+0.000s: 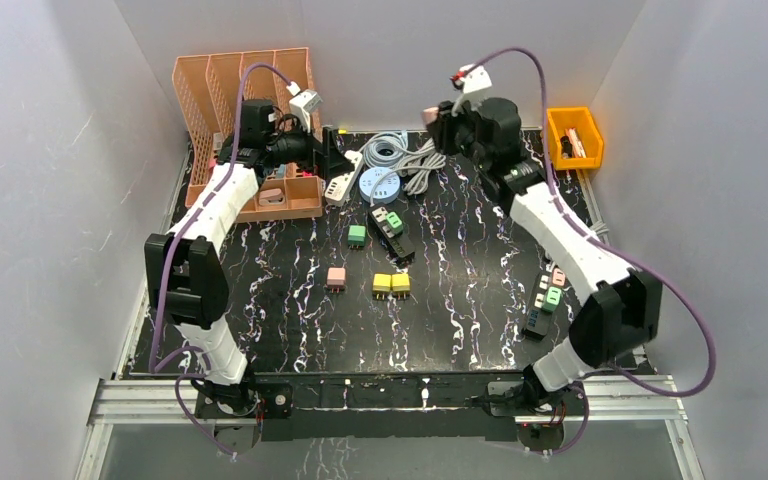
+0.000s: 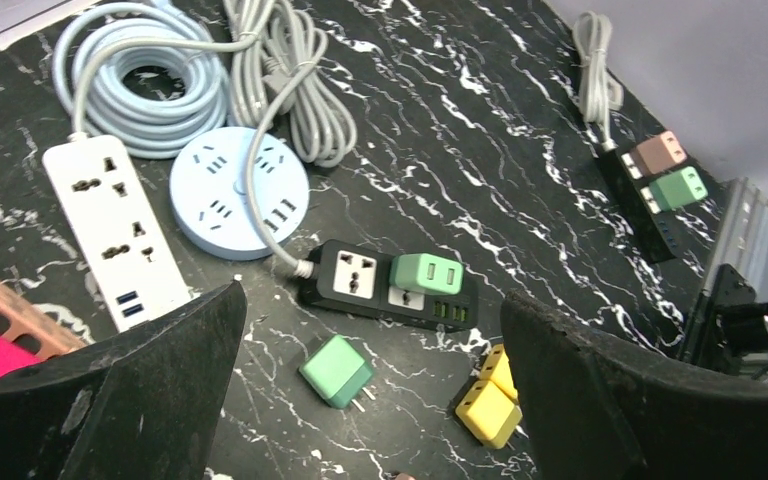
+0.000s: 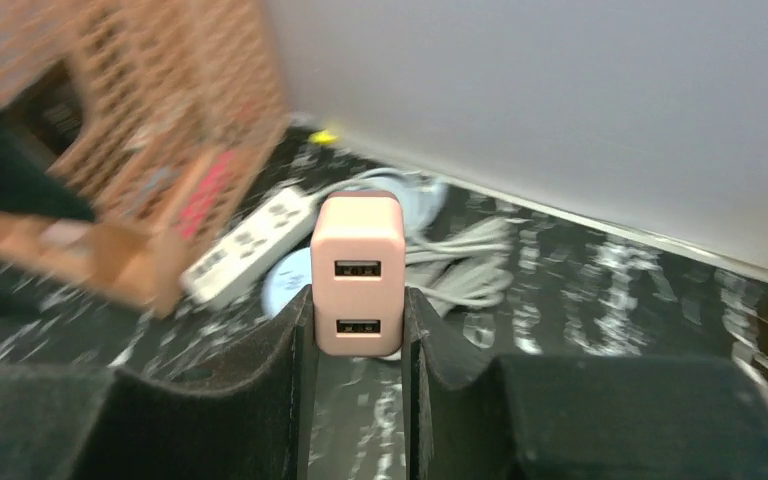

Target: Pull the plug off the socket

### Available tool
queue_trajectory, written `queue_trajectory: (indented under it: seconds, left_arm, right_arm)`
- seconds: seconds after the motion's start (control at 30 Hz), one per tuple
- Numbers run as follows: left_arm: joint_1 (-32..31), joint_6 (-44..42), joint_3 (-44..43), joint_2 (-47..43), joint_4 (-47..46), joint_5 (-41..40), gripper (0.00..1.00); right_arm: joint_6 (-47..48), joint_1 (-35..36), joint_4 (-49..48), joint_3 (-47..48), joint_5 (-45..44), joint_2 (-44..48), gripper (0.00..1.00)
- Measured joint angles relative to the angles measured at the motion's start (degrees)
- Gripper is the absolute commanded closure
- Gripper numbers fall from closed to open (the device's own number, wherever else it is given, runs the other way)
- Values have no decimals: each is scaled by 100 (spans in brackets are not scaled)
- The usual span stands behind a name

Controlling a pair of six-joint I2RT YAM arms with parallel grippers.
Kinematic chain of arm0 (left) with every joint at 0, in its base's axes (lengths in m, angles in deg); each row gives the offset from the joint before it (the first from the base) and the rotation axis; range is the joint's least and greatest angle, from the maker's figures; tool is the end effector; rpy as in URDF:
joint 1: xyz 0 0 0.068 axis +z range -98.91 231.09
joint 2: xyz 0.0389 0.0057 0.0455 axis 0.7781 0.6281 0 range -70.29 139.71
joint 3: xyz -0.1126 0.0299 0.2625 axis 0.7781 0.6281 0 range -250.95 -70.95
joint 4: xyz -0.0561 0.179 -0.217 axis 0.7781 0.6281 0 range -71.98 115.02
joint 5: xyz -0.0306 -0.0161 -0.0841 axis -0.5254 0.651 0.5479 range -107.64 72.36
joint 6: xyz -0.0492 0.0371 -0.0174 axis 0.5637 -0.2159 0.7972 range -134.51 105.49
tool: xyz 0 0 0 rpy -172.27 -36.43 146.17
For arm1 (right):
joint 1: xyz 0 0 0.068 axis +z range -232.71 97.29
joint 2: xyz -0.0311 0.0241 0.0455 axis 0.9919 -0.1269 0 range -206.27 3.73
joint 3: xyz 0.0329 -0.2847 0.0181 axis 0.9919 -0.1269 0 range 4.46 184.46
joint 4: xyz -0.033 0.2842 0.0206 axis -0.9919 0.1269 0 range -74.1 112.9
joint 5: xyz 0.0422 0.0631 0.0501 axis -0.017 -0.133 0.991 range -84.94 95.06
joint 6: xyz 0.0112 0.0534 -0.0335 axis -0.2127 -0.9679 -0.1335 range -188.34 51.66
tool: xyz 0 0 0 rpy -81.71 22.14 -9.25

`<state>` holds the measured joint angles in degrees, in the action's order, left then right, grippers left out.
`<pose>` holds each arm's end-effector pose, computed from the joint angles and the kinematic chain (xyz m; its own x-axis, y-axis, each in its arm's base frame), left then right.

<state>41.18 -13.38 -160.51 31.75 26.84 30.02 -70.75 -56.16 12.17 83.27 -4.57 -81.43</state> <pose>0.4437 -0.1148 0.3469 -0.3734 0.0517 -0.9262 0.7871 0.5461 -0.2868 0.3580 0.1698 0.4152 -0.0532 0.0199 -0.9984 -0.2892 0.9566 0.0345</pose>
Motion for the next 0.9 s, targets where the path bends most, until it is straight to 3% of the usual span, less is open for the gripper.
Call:
queue_trajectory:
  seconds: [0.17,0.33,0.5,0.67,0.9]
  left_arm:
    - [39,-96,0,0,83,-369,2]
    - [267,142,37,0,-122,-422,2]
    - [791,745,457,-20,-767,-479,2]
    - [1226,1191,876,-26,-1156,-656,2]
    - [1237,1408,951,-92,-1377,-678,2]
  right_arm:
    - [59,28,1637,2020,2562,-1309,100]
    - [570,476,3521,2804,4011,-2323,100]
    - [1115,1320,5095,2909,4590,-3189,100]
    - [1419,1912,5952,3064,4739,-3832,100]
    - [1611,2039,6345,3318,4599,-4435,75]
